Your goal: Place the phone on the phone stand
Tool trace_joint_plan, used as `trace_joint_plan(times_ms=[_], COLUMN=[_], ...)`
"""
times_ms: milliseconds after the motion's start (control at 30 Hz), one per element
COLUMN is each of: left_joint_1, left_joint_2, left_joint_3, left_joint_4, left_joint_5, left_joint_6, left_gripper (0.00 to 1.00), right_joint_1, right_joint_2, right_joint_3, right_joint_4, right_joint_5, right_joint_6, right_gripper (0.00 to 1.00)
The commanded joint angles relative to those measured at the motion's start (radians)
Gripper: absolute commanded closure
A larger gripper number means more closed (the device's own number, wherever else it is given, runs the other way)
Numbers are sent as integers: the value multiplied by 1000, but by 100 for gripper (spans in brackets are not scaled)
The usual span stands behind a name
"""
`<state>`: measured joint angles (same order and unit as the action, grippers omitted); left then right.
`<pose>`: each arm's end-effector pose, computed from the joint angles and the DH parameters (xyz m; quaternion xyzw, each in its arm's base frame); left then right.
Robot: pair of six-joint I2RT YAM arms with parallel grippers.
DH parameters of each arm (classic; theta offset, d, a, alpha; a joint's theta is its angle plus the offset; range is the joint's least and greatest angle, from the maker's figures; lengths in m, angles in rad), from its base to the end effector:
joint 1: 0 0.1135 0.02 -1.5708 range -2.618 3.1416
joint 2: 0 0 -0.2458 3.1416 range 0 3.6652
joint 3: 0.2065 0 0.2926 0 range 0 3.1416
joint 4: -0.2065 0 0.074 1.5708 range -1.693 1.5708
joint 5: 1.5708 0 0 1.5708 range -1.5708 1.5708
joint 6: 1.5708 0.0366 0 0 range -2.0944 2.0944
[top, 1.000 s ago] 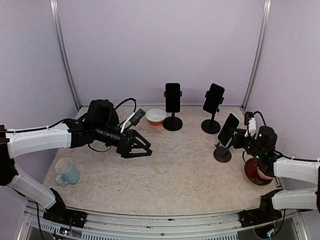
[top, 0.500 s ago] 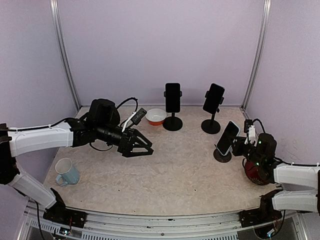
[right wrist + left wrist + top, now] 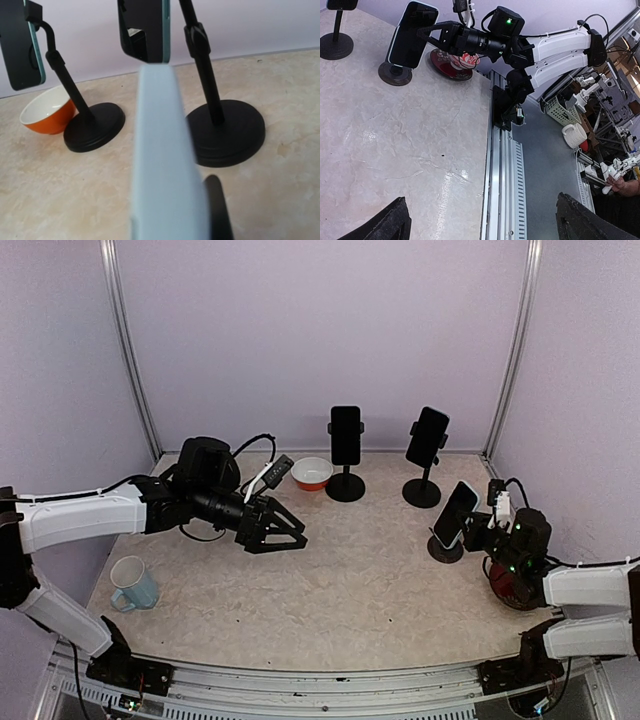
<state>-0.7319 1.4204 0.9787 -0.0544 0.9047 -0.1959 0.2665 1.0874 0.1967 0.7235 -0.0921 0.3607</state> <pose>0.2431 -0.2571 0.2423 0.4203 0.6858 -0.5418 0.2437 0.2320 0.0668 0.1278 0.0062 0.7634 0.2324 0.6026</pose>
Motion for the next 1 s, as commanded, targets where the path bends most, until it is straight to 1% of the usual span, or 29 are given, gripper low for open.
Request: trace_joint_plan(times_ms=[0, 567, 700, 800, 967], left_joint_1=[-6, -12, -15, -18, -21], left_joint_2=[-34, -50, -45, -32, -29], left_joint_3=[-2, -11, -8, -1, 0], left_joint_4=[27, 22, 33, 36, 36], left_joint_5=[-7, -22, -20, -21, -27], left_joint_6=[-1, -7, -13, -18, -20], left_gripper=[1, 1, 1, 1, 1], right_joint_1=[9, 11, 13, 12, 13], right_joint_2=[14, -16, 4, 58, 75], right_joint_3=[-25, -1, -10, 5, -14], right_joint_4=[113, 129, 137, 103, 165], right_joint_5=[28, 10, 12, -2, -29], right_joint_6=[7, -19, -20, -10, 9], right_gripper=[100, 100, 100, 100, 100])
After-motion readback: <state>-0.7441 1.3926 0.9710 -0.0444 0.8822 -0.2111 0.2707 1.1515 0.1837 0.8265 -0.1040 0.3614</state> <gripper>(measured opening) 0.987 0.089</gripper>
